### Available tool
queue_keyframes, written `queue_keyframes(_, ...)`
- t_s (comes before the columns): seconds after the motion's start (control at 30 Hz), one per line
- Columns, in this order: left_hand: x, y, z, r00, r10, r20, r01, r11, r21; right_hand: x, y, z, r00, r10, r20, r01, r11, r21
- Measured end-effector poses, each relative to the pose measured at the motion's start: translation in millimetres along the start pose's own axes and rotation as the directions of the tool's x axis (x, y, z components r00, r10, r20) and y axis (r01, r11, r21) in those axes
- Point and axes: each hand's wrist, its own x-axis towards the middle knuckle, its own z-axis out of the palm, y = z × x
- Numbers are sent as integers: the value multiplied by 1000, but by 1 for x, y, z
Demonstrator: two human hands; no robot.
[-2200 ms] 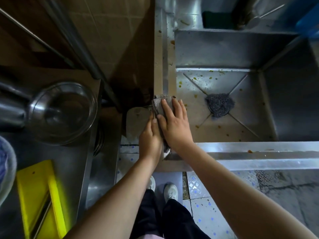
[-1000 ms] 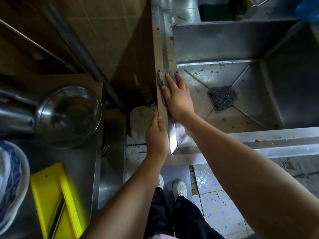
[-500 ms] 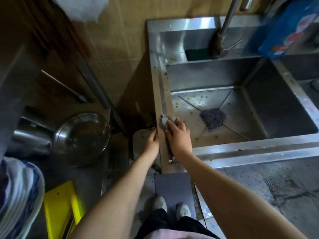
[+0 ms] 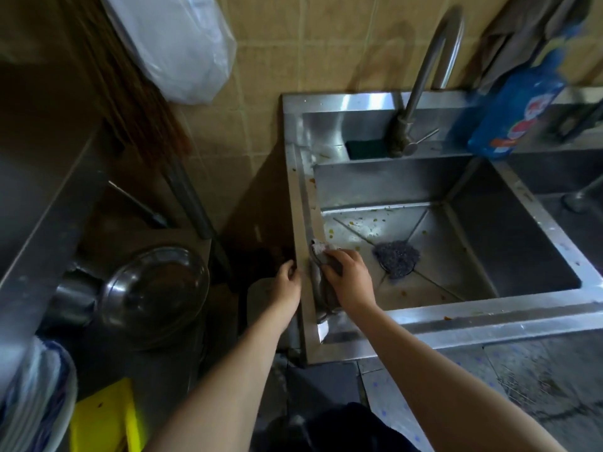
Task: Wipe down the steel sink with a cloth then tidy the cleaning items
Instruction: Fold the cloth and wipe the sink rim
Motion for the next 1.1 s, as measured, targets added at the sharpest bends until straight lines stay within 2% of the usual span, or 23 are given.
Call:
queue_keyframes(0.2, 24, 11, -5, 997, 0, -76, -6, 997, -78, 38, -13, -10, 999, -21, -30, 24, 995, 100)
queue_keyframes(0.33, 46, 18, 0, 986, -10, -164, 5, 1000, -26, 74, -17, -10, 999, -50, -8, 51, 990, 134)
queue_keyframes(0.5, 70, 31, 13, 978, -52, -203, 45, 998, -37, 109, -18, -4, 992, -124, -10, 124, 975, 184)
queue_keyframes(0.6, 89, 35, 26, 979, -85, -187, 77, 996, -52, 130, -16, 5, 981, -192, 13, 188, 970, 155)
queue_keyframes(0.7, 100, 40, 40, 977, -48, -209, 35, 997, -67, 142, -12, 16, 971, -229, 74, 221, 970, 104)
queue_keyframes(0.77, 102, 46, 43, 973, -42, -227, 18, 994, -106, 146, -9, 28, 959, -257, 119, 259, 966, -3)
queue_keyframes(0.83, 103, 52, 42, 971, -39, -236, 18, 996, -90, 147, -4, 38, 952, -276, 133, 295, 943, -153)
queue_keyframes(0.9, 103, 56, 41, 975, -5, -222, -9, 998, -62, 147, -1, 45, 956, -258, 140, 284, 932, -224)
queue_keyframes(0.97, 103, 58, 42, 980, -16, -200, 5, 998, -57, 146, 2, 49, 962, -234, 143, 261, 941, -214)
queue_keyframes(1.1, 110, 50, 40, 963, -81, -256, 67, 996, -65, 147, 1, 56, 964, -262, 52, 267, 950, -159)
